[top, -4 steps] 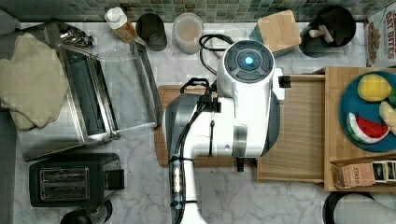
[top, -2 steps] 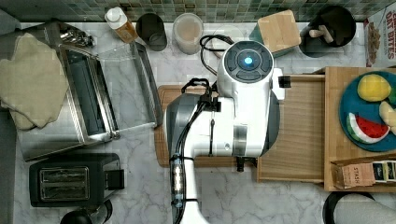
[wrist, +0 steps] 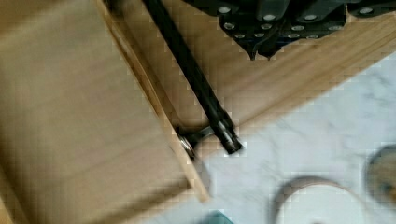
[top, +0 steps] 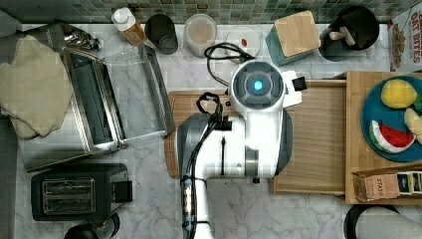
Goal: Close the drawer.
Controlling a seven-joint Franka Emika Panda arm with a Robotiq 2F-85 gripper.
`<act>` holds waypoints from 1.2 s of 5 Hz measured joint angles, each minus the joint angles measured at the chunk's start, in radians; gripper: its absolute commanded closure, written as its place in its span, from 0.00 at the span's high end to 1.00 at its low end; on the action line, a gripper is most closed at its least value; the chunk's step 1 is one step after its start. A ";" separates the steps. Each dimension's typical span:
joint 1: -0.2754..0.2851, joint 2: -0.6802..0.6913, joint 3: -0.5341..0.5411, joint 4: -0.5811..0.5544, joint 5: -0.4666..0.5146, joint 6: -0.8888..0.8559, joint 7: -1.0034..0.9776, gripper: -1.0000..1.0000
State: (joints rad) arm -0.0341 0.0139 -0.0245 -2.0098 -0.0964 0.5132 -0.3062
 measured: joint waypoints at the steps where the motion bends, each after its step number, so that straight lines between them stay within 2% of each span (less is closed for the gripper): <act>1: -0.013 -0.037 0.026 -0.082 0.000 0.042 -0.152 0.00; 3: 0.015 -0.011 0.049 -0.131 0.025 0.071 -0.203 0.00; 5: 0.028 0.018 0.041 -0.213 0.002 0.257 -0.233 0.00; 6: 0.011 0.048 0.035 -0.254 0.001 0.352 -0.233 0.00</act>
State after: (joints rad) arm -0.0232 0.0621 0.0108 -2.2637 -0.0949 0.8647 -0.5391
